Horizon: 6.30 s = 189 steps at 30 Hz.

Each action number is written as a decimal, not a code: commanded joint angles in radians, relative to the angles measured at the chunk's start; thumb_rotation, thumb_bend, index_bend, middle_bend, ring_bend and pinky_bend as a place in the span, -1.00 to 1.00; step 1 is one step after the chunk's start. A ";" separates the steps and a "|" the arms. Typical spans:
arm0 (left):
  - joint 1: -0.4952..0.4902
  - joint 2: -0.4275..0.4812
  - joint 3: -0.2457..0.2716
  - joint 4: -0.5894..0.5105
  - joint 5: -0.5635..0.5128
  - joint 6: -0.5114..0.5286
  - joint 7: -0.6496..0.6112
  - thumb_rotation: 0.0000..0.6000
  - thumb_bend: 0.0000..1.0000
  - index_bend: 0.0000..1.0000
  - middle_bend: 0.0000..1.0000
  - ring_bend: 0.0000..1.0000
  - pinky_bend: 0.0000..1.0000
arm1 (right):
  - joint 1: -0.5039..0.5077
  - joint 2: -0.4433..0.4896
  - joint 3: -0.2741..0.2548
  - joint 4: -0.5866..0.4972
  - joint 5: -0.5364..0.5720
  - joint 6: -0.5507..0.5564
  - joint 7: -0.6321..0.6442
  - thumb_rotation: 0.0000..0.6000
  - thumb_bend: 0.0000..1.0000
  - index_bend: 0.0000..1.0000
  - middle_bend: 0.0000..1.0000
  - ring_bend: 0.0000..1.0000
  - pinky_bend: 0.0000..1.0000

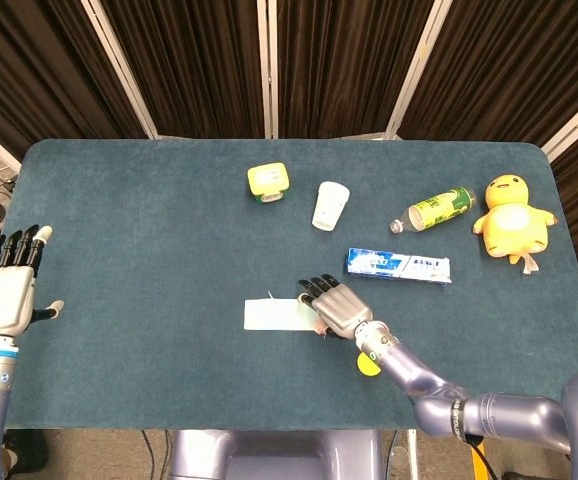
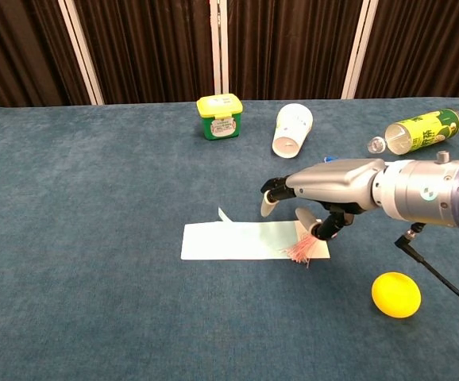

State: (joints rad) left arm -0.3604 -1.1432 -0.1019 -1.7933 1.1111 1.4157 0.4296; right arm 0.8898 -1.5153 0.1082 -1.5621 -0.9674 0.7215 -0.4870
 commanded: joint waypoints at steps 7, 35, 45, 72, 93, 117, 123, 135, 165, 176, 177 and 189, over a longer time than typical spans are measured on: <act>0.007 0.002 -0.009 0.000 0.010 -0.010 -0.005 1.00 -1.00 -1.00 -1.00 -1.00 -1.00 | 0.036 -0.040 -0.009 0.029 0.042 0.011 -0.026 1.00 0.66 -0.54 -1.00 -1.00 -1.00; 0.022 0.010 -0.032 -0.003 0.025 -0.027 -0.019 1.00 -1.00 -1.00 -1.00 -1.00 -1.00 | 0.095 -0.095 -0.063 -0.013 0.038 0.061 -0.113 1.00 0.66 -0.53 -1.00 -1.00 -1.00; 0.027 0.013 -0.037 -0.007 0.031 -0.031 -0.021 1.00 -1.00 -1.00 -1.00 -1.00 -1.00 | 0.101 -0.117 -0.090 -0.018 -0.004 0.084 -0.149 1.00 0.66 -0.53 -1.00 -1.00 -1.00; 0.034 0.019 -0.046 -0.013 0.036 -0.043 -0.029 1.00 -1.00 -1.00 -1.00 -1.00 -1.00 | 0.092 -0.132 -0.100 -0.020 -0.049 0.123 -0.187 1.00 0.66 -0.51 -1.00 -1.00 -1.00; 0.037 0.022 -0.048 -0.016 0.044 -0.047 -0.031 1.00 -1.00 -1.00 -1.00 -1.00 -1.00 | 0.072 -0.121 -0.122 -0.003 -0.056 0.141 -0.223 1.00 0.67 -0.51 -1.00 -1.00 -1.00; 0.038 0.026 -0.051 -0.018 0.048 -0.055 -0.040 1.00 -1.00 -1.00 -1.00 -1.00 -1.00 | 0.071 -0.144 -0.127 0.046 -0.040 0.113 -0.244 1.00 0.67 -0.49 -1.00 -1.00 -1.00; 0.038 0.027 -0.052 -0.019 0.046 -0.057 -0.041 1.00 -1.00 -1.00 -1.00 -1.00 -1.00 | 0.072 -0.141 -0.115 0.039 -0.040 0.118 -0.243 1.00 0.67 -0.49 -1.00 -1.00 -1.00; 0.038 0.028 -0.054 -0.018 0.045 -0.059 -0.043 1.00 -1.00 -1.00 -1.00 -1.00 -1.00 | 0.077 -0.149 -0.116 0.053 -0.015 0.116 -0.269 1.00 0.67 -0.48 -1.00 -1.00 -1.00; 0.039 0.030 -0.054 -0.021 0.044 -0.061 -0.046 1.00 -1.00 -1.00 -1.00 -1.00 -1.00 | 0.072 -0.131 -0.123 0.023 -0.030 0.127 -0.272 1.00 0.67 -0.47 -1.00 -1.00 -1.00; 0.041 0.032 -0.054 -0.023 0.045 -0.060 -0.048 1.00 -1.00 -1.00 -1.00 -1.00 -1.00 | 0.065 -0.069 -0.083 -0.052 -0.064 0.171 -0.239 1.00 0.66 -0.47 -1.00 -1.00 -1.00; 0.041 0.033 -0.053 -0.024 0.045 -0.060 -0.048 1.00 -1.00 -1.00 -1.00 -1.00 -1.00 | 0.062 -0.060 -0.081 -0.062 -0.069 0.177 -0.234 1.00 0.66 -0.47 -1.00 -1.00 -1.00; 0.066 0.051 -0.035 -0.038 0.068 -0.041 -0.063 1.00 -1.00 -1.00 -1.00 -1.00 -1.00 | -0.089 0.225 -0.094 -0.249 -0.249 0.374 -0.044 1.00 0.61 -0.53 -1.00 -1.00 -1.00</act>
State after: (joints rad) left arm -0.2964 -1.0942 -0.1384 -1.8295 1.1769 1.3727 0.3679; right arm 0.8605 -1.3662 0.0274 -1.7601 -1.1578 1.0281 -0.5989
